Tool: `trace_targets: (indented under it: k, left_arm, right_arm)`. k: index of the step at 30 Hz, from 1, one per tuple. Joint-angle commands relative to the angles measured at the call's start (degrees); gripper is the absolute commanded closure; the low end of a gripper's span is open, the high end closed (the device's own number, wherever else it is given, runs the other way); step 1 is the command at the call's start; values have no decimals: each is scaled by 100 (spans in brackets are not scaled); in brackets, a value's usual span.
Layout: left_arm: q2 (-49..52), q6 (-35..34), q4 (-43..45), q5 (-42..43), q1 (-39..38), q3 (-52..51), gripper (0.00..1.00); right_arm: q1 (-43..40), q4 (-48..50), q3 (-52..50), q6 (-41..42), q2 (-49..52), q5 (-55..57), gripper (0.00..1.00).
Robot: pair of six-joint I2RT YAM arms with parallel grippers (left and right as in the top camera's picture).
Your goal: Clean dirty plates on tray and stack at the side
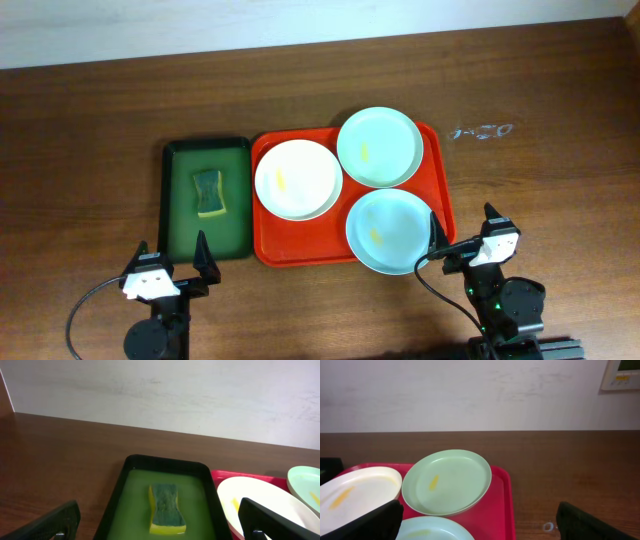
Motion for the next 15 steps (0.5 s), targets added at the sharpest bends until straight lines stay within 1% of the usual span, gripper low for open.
trace_targets:
  k: [1, 3, 4, 5, 8, 9, 11, 14, 15]
  left_arm:
    - [-24, 70, -26, 177, -33, -11, 1]
    - [-22, 74, -39, 586, -33, 20, 1]
    - [-15, 74, -111, 778, -33, 76, 1]
    - [-13, 76, -415, 1016, -33, 280, 1]
    - [35, 79, -1320, 1119, -33, 1038, 1]
    - [146, 101, -1729, 1130, -33, 1497, 1]
    - [544, 404, -2264, 1268, -33, 2472, 1]
    - [1362, 463, -2970, 1300, -33, 3904, 1]
    - [1716, 581, -3215, 1425, -35, 4435, 1]
  right_arm:
    - [-42, -17, -26, 46, -13, 20, 2]
    - [-42, -22, 72, 337, -13, -129, 2]
    - [-42, -33, 153, 345, -13, -334, 2]
    - [-42, -170, 352, 345, -13, -570, 1]
    - [-42, -935, 1010, 343, -13, -577, 2]
    - [-42, -1307, 1386, 343, -11, -577, 2]
    - [-42, -1843, 2166, 343, 87, -560, 2]
    - [-42, -2544, 3296, 345, 688, -595, 2]
    - [-42, -2813, 3689, 343, 1001, -656, 2]
